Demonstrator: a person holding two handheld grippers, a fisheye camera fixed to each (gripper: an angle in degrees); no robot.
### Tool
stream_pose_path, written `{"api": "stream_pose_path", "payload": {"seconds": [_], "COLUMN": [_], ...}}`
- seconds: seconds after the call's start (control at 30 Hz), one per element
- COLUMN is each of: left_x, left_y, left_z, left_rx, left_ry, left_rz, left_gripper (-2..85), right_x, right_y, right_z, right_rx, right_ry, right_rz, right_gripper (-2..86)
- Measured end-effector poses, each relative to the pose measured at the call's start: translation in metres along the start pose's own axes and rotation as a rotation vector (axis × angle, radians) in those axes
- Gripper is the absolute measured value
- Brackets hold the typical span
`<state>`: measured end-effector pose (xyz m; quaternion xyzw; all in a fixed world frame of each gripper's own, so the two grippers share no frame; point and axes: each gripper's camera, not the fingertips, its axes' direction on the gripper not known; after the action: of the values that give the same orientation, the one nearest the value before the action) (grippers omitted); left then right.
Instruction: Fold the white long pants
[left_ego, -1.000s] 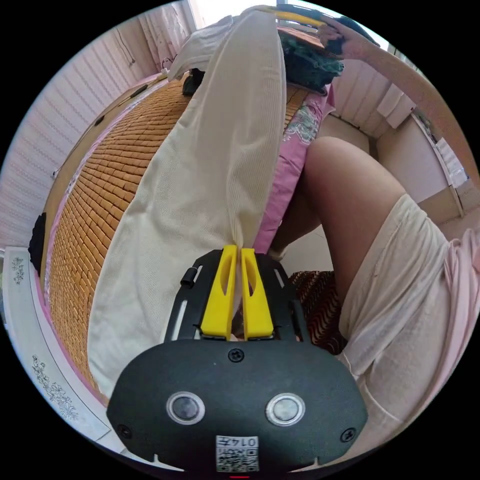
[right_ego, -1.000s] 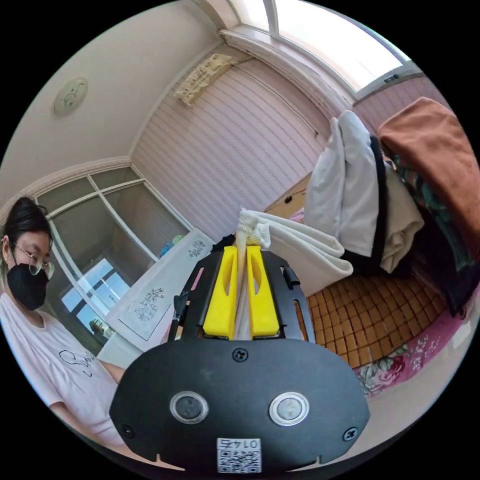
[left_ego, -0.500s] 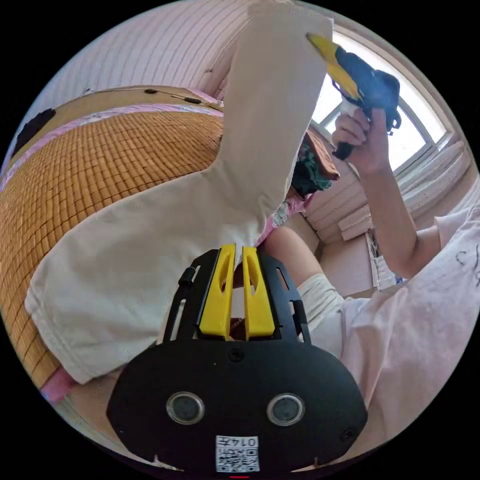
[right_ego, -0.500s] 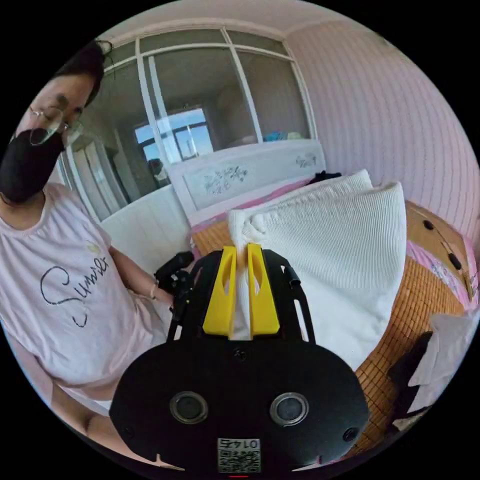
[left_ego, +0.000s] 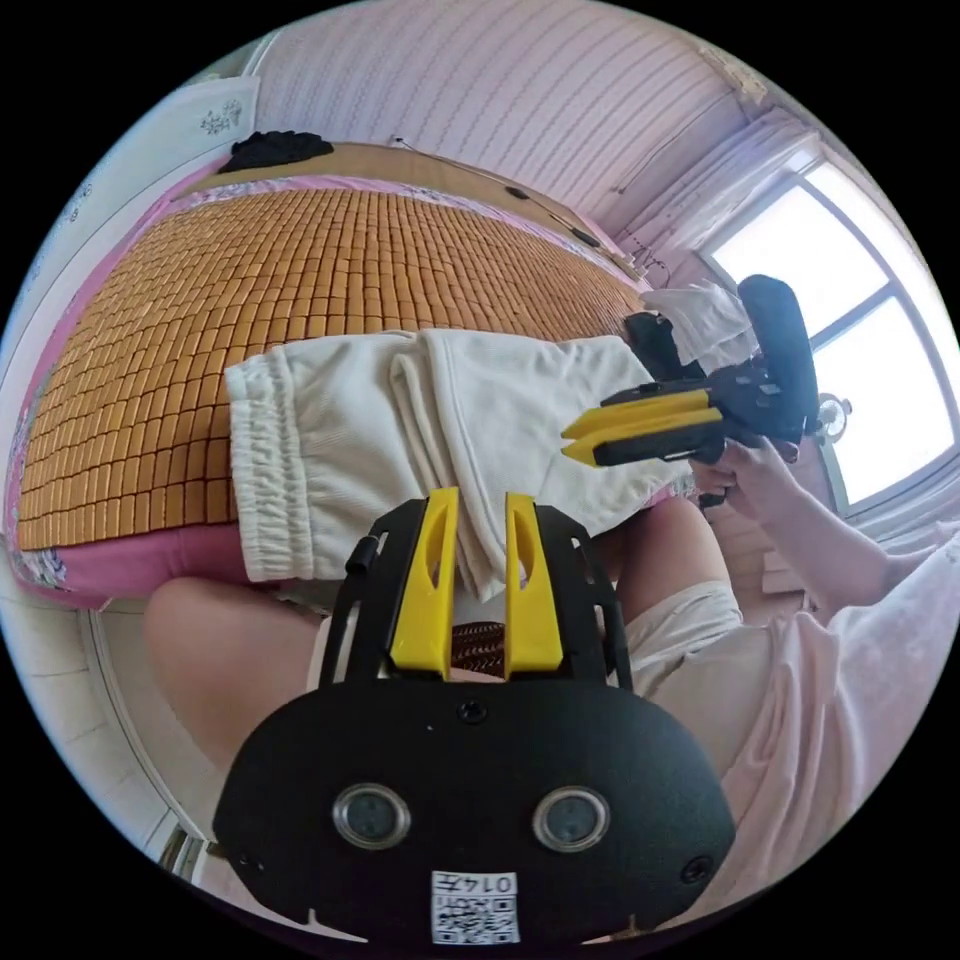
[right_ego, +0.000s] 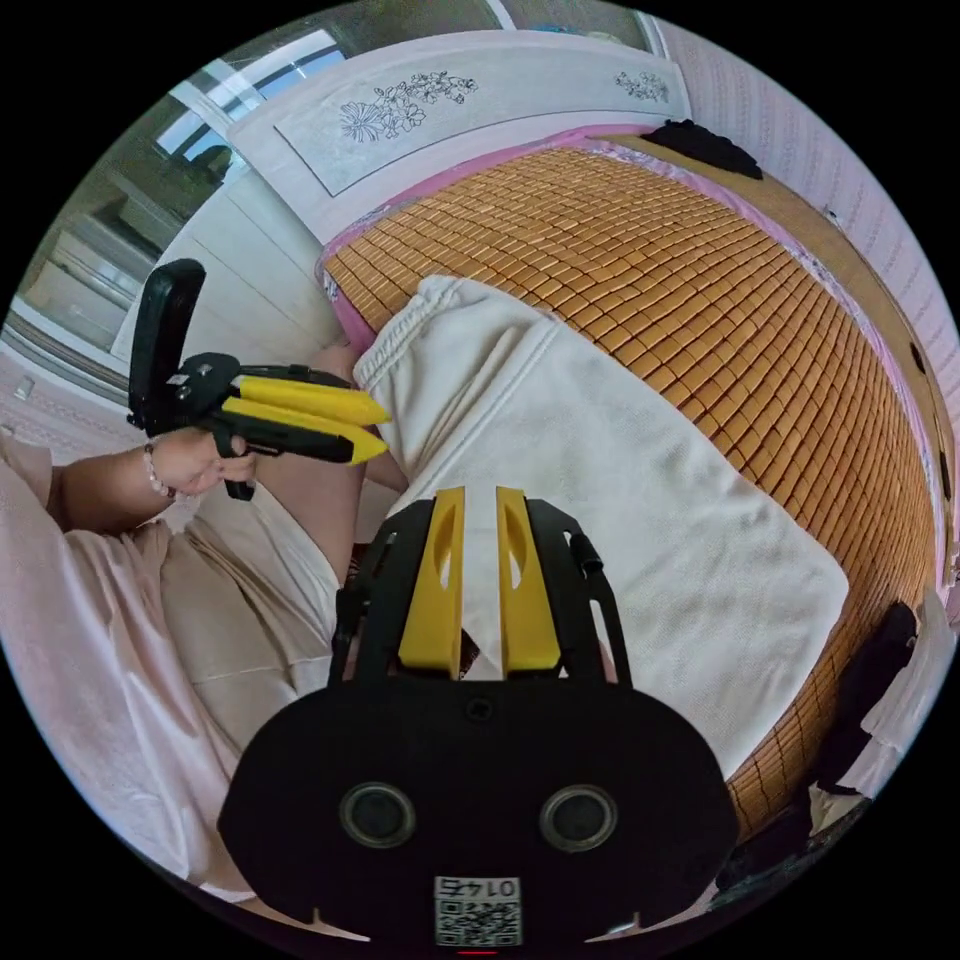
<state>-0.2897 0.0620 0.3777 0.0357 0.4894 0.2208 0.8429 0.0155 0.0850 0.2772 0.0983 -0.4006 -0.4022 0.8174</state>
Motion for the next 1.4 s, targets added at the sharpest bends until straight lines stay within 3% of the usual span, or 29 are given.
{"api": "stream_pose_path", "payload": {"seconds": [0.2,0.37,0.5,0.6,0.73,0.83,0.97,1.07,1.23,1.3,1.4], "left_x": [0.011,0.021,0.021,0.024,0.032,0.025,0.006,0.009,0.005,0.004,0.011], "left_y": [-0.022,-0.021,-0.016,-0.006,0.011,0.017,0.003,0.001,0.01,0.013,0.016], "left_z": [0.035,0.022,-0.015,-0.045,-0.078,-0.073,-0.035,-0.042,-0.054,-0.057,-0.067], "left_rx": [-0.162,-0.156,-0.109,-0.075,-0.049,-0.073,-0.262,-0.235,-0.199,-0.183,-0.122], "left_ry": [-0.102,-0.126,-0.018,0.067,0.047,-0.047,0.011,-0.031,-0.016,-0.008,-0.049], "left_rz": [-0.005,0.059,0.055,0.068,0.092,0.073,-0.03,-0.026,-0.057,-0.037,0.011], "left_gripper": [9.0,4.8,1.1,0.0,0.0,1.0,4.3,6.4,9.9,11.2,12.0], "right_x": [0.005,0.007,-0.002,-0.01,-0.019,-0.012,0.01,0.017,0.023,0.032,0.038], "right_y": [-0.098,-0.131,-0.134,-0.139,-0.147,-0.16,-0.173,-0.176,-0.186,-0.188,-0.175], "right_z": [0.057,0.111,0.108,0.103,0.096,0.119,0.152,0.144,0.177,0.188,0.17], "right_rx": [-0.049,-0.267,-0.222,-0.211,-0.156,-0.167,-0.262,-0.2,-0.288,-0.346,-0.29], "right_ry": [0.144,0.14,0.221,0.168,0.12,0.114,0.122,0.056,0.094,0.007,0.034], "right_rz": [-0.088,-0.178,-0.297,-0.373,-0.434,-0.402,-0.312,-0.313,-0.352,-0.354,-0.392], "right_gripper": [13.3,8.2,2.2,0.3,-0.1,0.9,9.6,13.8,13.4,10.3,3.5]}}
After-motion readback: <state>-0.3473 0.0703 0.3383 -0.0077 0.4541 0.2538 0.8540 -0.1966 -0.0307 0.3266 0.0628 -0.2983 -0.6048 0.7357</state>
